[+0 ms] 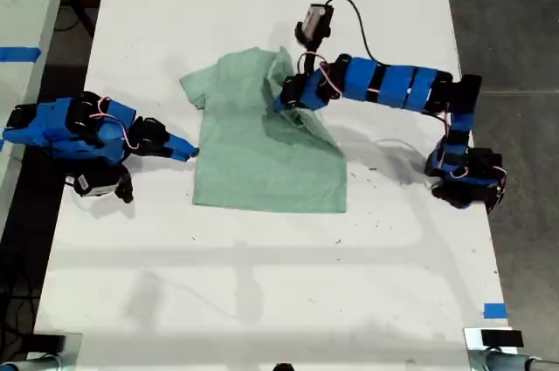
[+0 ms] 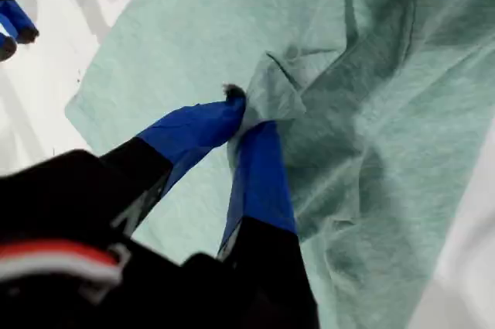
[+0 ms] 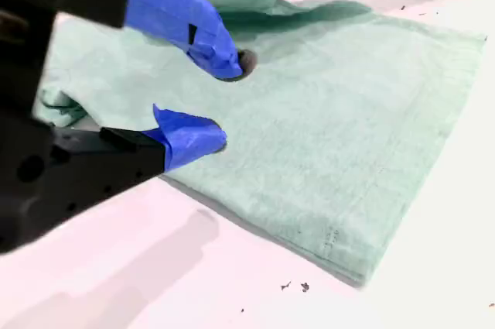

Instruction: Fold t shirt

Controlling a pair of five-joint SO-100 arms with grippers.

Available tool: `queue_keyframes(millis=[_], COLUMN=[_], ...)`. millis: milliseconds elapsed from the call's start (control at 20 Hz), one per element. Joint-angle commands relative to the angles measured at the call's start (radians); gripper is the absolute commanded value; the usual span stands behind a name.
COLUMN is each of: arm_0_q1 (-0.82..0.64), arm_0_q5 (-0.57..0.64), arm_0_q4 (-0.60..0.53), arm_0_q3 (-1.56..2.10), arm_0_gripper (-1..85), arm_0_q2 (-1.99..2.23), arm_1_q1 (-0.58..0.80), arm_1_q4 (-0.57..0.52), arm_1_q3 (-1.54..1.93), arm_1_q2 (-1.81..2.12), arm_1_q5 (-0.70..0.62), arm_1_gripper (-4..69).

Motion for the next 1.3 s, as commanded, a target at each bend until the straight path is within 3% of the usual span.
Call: queue_keyframes(millis=[0, 50, 100, 200, 450, 550, 750, 850, 900, 950, 1100, 1200, 1250], arm_0_q1=[-0.003, -0.003, -0.003, -0.003, -0.003, -0.003, -0.003, -0.003, -0.003, -0.003, -0.003, -0.003, -0.003], arm_0_q5=[-0.018, -0.018, -0.018, -0.018, -0.018, -0.018, -0.018, -0.018, -0.018, -0.021, -0.02, -0.018, -0.018], arm_0_q4=[0.002, 0.002, 0.002, 0.002, 0.002, 0.002, 0.002, 0.002, 0.002, 0.002, 0.002, 0.002, 0.002], arm_0_q3=[-0.003, -0.003, -0.003, -0.003, -0.003, -0.003, -0.003, -0.003, -0.003, -0.003, -0.003, -0.003, -0.003], arm_0_gripper=[11.5, 11.5, 11.5, 11.5, 11.5, 11.5, 11.5, 11.5, 11.5, 11.5, 11.5, 11.5, 11.5], arm_0_q2=[0.008, 0.008, 0.008, 0.008, 0.008, 0.008, 0.008, 0.008, 0.008, 0.008, 0.008, 0.008, 0.008], arm_1_q1=[-0.048, -0.032, -0.006, 0.058, 0.127, 0.063, -0.114, -0.14, -0.138, -0.14, -0.173, -0.16, -0.153], arm_1_q4=[-0.034, 0.0, 0.051, 0.158, 0.359, 0.333, 0.133, 0.155, 0.241, 0.316, 0.394, 0.388, 0.388], arm_1_q3=[-0.161, -0.166, -0.149, -0.012, 0.451, 0.759, 1.397, 1.663, 1.776, 1.784, 1.917, 1.917, 1.921], arm_1_q2=[-0.057, -0.041, 0.005, 0.183, 0.733, 1.009, 1.612, 2.017, 2.212, 2.195, 2.201, 2.203, 2.203], arm_1_q5=[-0.049, -0.049, -0.041, 0.025, 0.094, 0.178, 0.33, 0.348, 0.354, 0.393, 0.457, 0.342, 0.353], arm_1_gripper=[18.1, 30.6, 31.5, -1.2, -1.0, -1.0, -0.8, -0.8, -0.7, -0.6, -1.1, -0.7, -1.3])
